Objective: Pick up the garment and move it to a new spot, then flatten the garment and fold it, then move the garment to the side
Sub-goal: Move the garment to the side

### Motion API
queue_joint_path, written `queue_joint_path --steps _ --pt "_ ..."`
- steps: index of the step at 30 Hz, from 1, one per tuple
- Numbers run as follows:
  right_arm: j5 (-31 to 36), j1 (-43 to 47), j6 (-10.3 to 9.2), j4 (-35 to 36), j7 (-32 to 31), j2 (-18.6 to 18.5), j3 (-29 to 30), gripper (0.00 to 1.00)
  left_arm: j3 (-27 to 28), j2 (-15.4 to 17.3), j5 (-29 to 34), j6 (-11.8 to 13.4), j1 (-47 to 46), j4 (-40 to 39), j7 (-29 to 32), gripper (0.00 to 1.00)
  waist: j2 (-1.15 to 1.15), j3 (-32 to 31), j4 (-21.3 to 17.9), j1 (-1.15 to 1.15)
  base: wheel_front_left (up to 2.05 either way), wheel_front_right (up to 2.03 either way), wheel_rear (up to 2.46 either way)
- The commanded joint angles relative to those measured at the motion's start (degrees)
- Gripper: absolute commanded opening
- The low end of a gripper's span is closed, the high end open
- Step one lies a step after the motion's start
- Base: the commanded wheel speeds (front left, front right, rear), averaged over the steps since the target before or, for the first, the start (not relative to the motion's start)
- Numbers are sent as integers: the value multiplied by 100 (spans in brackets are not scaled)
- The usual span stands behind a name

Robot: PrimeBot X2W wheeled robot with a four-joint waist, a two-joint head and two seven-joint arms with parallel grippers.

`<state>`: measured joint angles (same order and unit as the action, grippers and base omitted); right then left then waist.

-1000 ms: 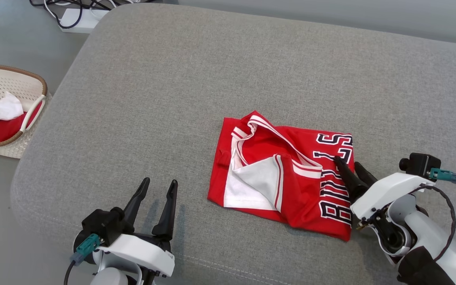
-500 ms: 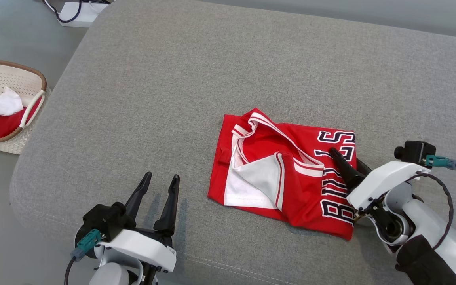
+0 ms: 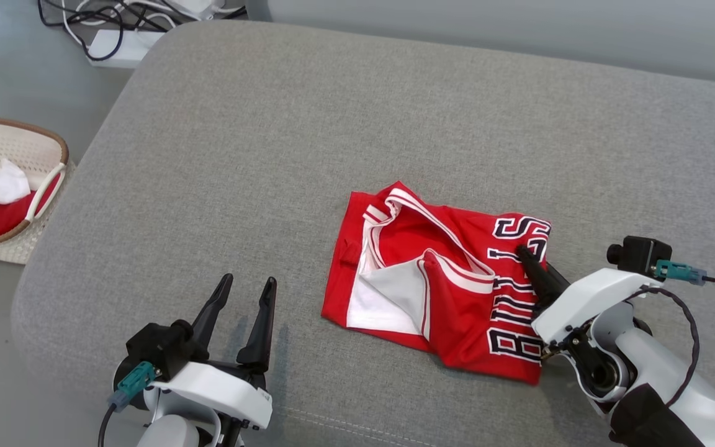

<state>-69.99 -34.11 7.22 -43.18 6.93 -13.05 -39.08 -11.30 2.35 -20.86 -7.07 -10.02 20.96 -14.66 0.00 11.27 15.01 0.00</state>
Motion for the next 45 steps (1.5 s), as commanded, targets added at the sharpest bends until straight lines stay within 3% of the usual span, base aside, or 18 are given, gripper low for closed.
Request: queue_joint_path --steps 1,11,19,24,34,45 --pt "-59 122 26 173 155 -29 -42 0 200 53 -4 -38 -75 -100 -34 100 0 -97 -63 0 0 0 0" --pt "-15 216 26 291 280 -169 -235 0 122 53 5 -40 207 -50 -34 100 0 -752 -423 0 0 0 0" --pt "-58 404 26 301 181 -164 -354 0 107 53 -22 -41 412 -43 -34 100 0 -1147 -1075 0 0 0 0" --pt "25 335 26 285 129 -296 -348 0 125 53 -45 -39 441 -88 -34 100 0 -1155 -1639 0 0 0 0" --pt "285 94 26 300 47 -575 -262 0 150 53 -63 -10 382 -193 -34 100 0 -997 -2479 0 0 0 0" --pt "600 -273 26 444 -14 -647 -116 0 198 53 -19 3 281 -310 -34 100 0 -816 -3272 0 0 0 0"
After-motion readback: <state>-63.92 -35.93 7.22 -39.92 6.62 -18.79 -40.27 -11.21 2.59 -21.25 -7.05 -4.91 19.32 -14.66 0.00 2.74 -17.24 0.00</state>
